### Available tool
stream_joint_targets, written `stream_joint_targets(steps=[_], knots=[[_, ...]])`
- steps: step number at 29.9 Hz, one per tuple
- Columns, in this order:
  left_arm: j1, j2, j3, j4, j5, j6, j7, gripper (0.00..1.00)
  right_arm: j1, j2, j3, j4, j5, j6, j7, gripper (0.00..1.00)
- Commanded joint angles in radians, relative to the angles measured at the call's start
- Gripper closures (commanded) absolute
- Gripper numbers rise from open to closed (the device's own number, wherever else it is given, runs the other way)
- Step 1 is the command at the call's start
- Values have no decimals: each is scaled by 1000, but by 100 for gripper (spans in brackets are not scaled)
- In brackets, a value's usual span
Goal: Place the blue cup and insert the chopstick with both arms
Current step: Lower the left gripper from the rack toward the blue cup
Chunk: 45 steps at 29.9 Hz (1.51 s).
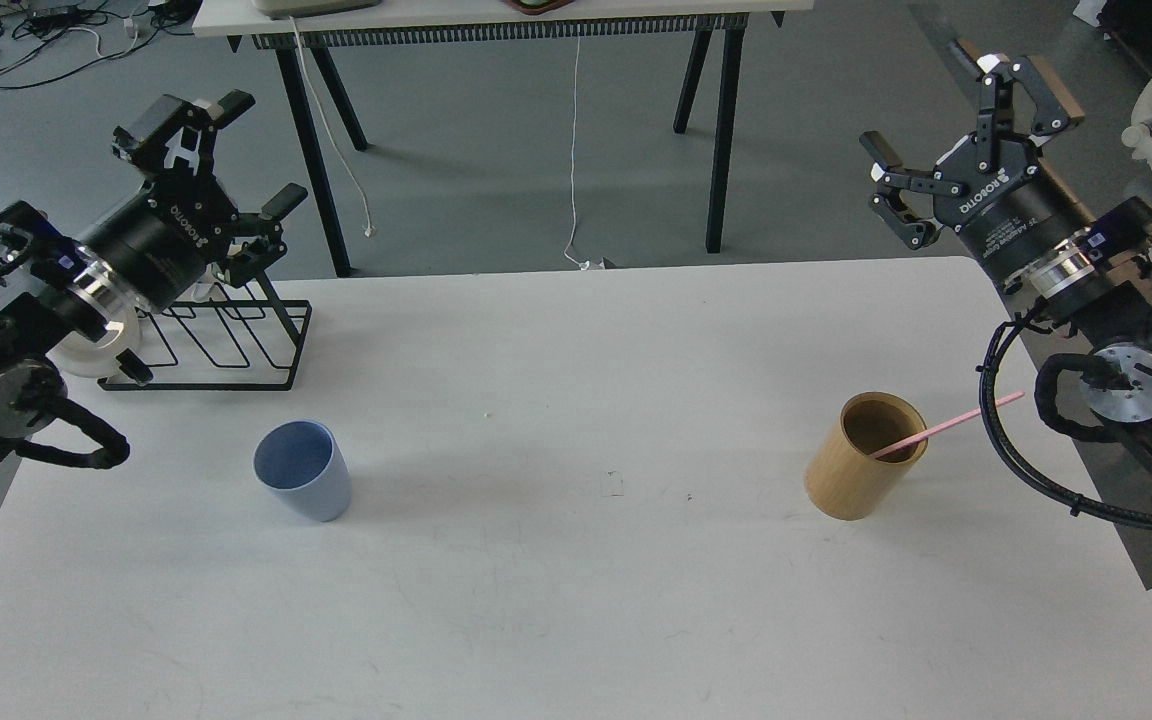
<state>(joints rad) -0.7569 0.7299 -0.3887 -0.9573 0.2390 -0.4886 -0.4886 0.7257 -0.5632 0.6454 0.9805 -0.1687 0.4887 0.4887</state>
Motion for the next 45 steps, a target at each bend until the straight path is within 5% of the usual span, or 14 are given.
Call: stream_joint_targets(steps=[1, 18, 24, 33, 38, 45], knots=[[1, 2, -2, -3, 0, 0, 0, 0, 0, 9, 0, 6, 0, 0, 0, 3], [-13, 22, -94, 26, 11, 0, 0, 0, 0, 6, 10, 4, -2, 0, 0, 3], [-61, 160, -59, -9, 52, 0, 0, 0, 1, -6, 10, 0, -3, 0, 0, 3], [-257, 396, 212, -190, 270, 0, 0, 0, 11, -26, 8, -3, -5, 0, 0, 3], [-283, 468, 275, -311, 630, 0, 0, 0, 12, -26, 7, -6, -5, 0, 0, 3], [-280, 471, 435, -343, 980, 137, 0, 0, 5, -26, 2, -28, -6, 0, 0, 3]])
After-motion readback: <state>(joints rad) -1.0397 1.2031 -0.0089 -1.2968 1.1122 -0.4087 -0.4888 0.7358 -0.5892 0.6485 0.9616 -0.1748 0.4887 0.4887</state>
